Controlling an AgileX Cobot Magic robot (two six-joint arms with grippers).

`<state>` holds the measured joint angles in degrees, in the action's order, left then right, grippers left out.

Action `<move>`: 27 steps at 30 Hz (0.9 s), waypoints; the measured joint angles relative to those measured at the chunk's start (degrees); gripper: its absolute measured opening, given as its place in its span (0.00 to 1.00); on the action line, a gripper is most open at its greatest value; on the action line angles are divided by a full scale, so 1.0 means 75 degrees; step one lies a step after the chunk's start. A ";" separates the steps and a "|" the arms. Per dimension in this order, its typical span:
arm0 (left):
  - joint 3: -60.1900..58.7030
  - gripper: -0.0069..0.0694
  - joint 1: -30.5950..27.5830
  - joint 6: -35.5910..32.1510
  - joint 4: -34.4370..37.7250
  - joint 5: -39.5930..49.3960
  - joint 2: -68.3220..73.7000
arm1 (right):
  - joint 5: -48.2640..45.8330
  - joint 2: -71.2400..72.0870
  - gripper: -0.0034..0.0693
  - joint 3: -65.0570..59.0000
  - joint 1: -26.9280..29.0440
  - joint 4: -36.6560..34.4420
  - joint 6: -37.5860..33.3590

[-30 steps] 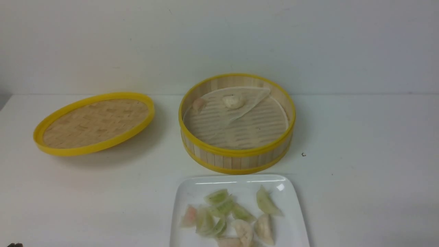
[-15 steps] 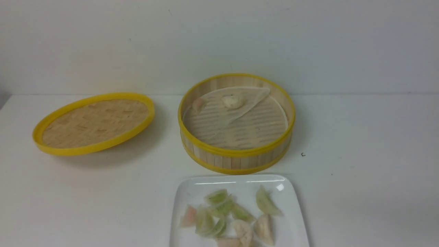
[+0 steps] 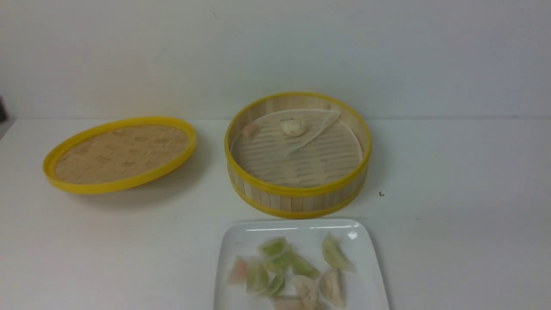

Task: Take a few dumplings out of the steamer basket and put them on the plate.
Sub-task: Use the left arm to grab a dumpling from the steamer

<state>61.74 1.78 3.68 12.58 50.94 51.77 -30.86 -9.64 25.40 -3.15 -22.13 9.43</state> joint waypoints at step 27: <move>0.6763 0.08 0.3071 -0.1933 -0.2318 0.0683 0.9238 | -0.3493 -0.3330 0.03 0.2282 -0.0041 0.0304 -0.1318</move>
<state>112.46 24.81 -10.82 -4.80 56.06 121.06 -57.05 -34.61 42.52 -3.46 -19.86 -0.45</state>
